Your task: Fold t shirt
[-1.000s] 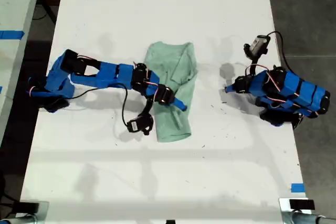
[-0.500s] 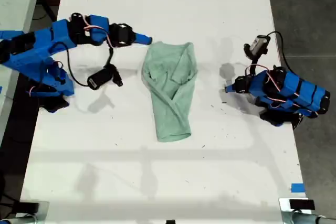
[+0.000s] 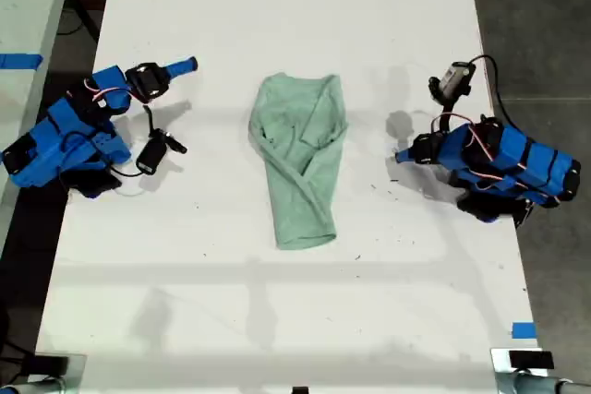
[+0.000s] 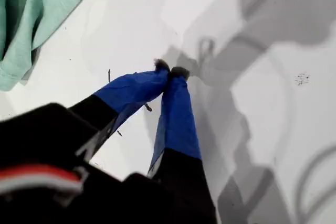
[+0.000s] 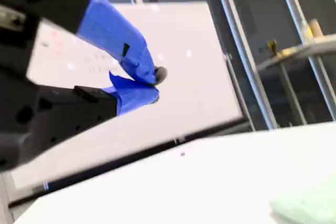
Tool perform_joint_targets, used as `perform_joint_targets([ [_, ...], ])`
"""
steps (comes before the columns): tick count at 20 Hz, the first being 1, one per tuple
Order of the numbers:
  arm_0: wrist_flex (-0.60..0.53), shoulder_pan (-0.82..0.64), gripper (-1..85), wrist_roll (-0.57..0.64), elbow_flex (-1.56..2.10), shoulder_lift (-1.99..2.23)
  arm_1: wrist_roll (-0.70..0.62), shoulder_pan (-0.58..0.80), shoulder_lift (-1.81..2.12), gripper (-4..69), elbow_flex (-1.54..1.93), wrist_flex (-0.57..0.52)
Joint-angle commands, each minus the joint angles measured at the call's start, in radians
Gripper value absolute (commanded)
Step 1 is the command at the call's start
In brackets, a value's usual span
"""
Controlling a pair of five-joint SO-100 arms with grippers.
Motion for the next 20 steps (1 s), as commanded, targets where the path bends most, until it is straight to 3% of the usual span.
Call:
perform_joint_targets([
  [1,0.034,-0.035,-0.2,-0.046,0.044,0.029,0.009,-0.014,0.011,1.0,0.035,0.0],
  [9,0.132,-0.083,-0.2,-0.103,0.044,0.091,0.011,-0.011,0.011,1.0,0.035,0.0],
  [20,0.146,-0.103,-0.2,-0.121,0.044,0.089,0.014,-0.011,0.011,1.0,0.035,0.0],
])
